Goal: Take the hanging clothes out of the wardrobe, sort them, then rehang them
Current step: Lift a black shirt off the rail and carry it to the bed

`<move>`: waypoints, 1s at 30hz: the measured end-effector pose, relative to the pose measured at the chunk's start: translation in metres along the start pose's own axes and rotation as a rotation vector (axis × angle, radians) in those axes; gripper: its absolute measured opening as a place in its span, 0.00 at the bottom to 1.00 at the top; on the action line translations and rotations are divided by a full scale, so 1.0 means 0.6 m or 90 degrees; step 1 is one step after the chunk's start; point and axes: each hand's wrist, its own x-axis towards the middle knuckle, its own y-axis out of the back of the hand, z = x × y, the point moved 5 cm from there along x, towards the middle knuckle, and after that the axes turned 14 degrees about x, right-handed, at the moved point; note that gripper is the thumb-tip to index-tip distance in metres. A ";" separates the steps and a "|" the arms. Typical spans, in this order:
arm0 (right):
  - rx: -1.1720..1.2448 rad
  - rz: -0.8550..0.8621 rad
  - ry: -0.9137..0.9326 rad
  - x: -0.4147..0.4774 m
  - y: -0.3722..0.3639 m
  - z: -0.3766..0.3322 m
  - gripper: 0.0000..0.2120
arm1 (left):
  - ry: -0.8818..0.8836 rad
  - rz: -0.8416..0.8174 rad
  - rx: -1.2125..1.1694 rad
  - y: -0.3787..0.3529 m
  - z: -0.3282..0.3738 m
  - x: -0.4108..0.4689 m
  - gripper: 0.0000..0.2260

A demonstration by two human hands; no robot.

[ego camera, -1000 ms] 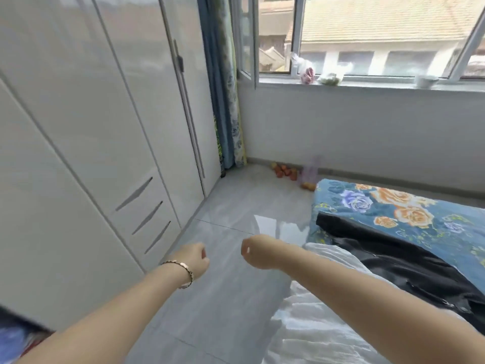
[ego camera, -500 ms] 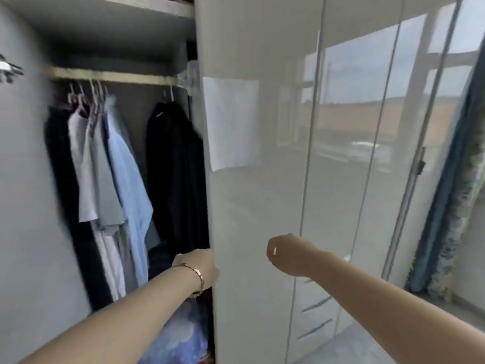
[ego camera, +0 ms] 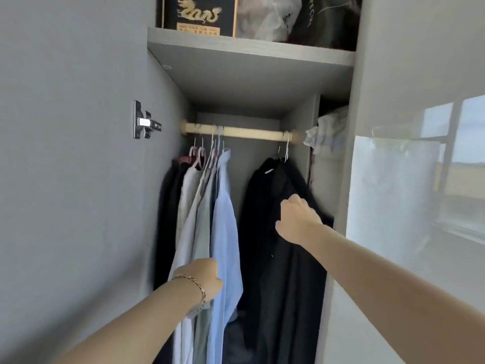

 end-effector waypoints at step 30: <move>0.407 0.087 -0.071 0.217 0.030 0.018 0.15 | 0.054 -0.046 -0.013 -0.007 0.001 0.152 0.05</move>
